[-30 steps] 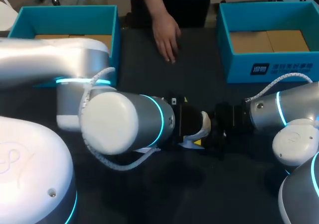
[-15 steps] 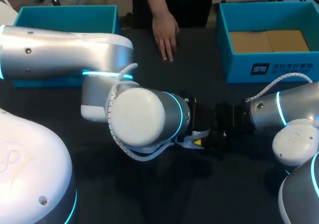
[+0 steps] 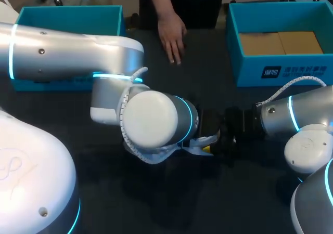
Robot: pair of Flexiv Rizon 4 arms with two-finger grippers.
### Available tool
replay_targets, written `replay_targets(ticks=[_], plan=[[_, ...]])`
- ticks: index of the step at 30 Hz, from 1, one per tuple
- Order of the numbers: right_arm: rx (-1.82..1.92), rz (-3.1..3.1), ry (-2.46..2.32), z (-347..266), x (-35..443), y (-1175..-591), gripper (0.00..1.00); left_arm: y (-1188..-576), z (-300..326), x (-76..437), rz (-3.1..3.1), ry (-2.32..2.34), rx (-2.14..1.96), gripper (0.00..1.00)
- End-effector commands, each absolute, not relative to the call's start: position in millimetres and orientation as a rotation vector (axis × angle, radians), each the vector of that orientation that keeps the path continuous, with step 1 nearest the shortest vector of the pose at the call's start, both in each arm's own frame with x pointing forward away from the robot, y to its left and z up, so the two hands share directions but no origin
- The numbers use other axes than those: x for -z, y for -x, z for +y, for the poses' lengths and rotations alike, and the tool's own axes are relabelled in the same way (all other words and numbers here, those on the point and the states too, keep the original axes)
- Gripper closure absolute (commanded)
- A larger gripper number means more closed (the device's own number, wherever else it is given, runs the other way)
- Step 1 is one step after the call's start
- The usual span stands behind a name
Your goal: Take the shoe out of the shoebox, open the shoe tongue, remove and reinsert the insole, then place the shoe into the shoebox
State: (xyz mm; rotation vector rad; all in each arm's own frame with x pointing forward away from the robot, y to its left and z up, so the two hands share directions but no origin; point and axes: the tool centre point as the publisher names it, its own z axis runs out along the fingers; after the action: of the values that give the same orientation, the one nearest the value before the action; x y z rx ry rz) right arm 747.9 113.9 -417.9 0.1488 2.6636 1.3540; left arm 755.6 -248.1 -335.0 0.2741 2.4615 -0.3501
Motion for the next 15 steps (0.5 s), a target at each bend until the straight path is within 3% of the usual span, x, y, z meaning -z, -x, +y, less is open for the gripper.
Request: replay_targets(ticks=[1, 6, 10, 11, 15], plan=[[-1.348, 2.665, -0.150, 115, 417, -747, 1.00, -758, -249, 340, 2.464, -0.268, 0.351, 0.54], [-1.348, 2.665, -0.150, 115, 417, -747, 1.00, -758, -243, 342, 2.468, -0.256, 0.347, 0.64], [-1.348, 2.665, -0.150, 115, 417, -747, 1.00, -759, -238, 346, 2.481, -0.231, 0.332, 0.86], [-1.348, 2.665, -0.150, 115, 417, -747, 1.00, -759, -238, 347, 2.479, -0.229, 0.329, 1.00], [-1.348, 2.665, -0.150, 115, 417, -747, 1.00, -757, -236, 347, 2.497, -0.214, 0.335, 1.00]])
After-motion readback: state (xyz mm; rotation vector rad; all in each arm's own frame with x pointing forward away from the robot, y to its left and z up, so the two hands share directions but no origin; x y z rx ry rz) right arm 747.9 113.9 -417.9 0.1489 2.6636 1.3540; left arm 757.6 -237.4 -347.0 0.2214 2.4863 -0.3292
